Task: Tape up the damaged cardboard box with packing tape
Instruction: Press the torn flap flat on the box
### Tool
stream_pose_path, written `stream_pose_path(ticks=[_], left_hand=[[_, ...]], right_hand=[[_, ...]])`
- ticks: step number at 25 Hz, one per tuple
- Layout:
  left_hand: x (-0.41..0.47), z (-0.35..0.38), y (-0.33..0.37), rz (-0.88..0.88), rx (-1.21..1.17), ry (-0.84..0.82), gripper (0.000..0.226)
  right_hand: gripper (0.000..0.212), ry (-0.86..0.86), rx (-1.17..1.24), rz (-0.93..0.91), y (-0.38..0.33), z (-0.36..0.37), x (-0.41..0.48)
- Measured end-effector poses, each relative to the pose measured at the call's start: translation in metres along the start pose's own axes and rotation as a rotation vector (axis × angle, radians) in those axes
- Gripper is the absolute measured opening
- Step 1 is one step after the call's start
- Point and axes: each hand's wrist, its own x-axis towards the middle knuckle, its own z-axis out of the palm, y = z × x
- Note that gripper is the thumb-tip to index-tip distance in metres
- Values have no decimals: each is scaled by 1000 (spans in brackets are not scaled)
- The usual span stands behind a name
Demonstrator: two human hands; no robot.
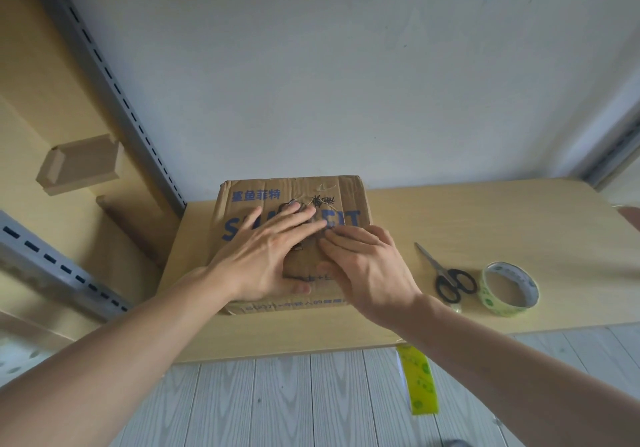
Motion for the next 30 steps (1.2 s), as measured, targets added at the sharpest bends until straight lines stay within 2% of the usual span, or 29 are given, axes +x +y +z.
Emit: stream_pose_path(ticks=[3, 5, 10, 14, 17, 20, 22, 24, 27, 30], left_hand=[[9, -5, 5, -63, 36, -176, 133], [15, -4, 11, -90, 68, -188, 132], [17, 6, 11, 25, 81, -65, 113], [16, 9, 12, 137, 73, 16, 94], [8, 14, 16, 216, 112, 178, 87], [1, 20, 15, 258, 88, 360, 83], [-3, 21, 17, 265, 54, 399, 81], [-4, 22, 18, 199, 113, 344, 87], [-1, 21, 21, -18, 208, 156, 110], [-1, 20, 30, -67, 240, 91, 108]], right_hand=[[28, 58, 57, -26, 0, 5, 1], [28, 81, 77, -51, 0, 7, 1], [18, 118, 173, -52, -8, 4, 1], [13, 82, 299, 72, -7, -5, 1], [18, 123, 258, 74, -8, -4, -1], [16, 45, 179, -7, -7, 0, -9], [21, -6, 127, -17, -2, -1, -14], [20, -16, 102, -25, 3, -6, -17], [21, -58, 76, -37, 9, -12, -23], [26, -103, 64, 23, 19, -26, -33]])
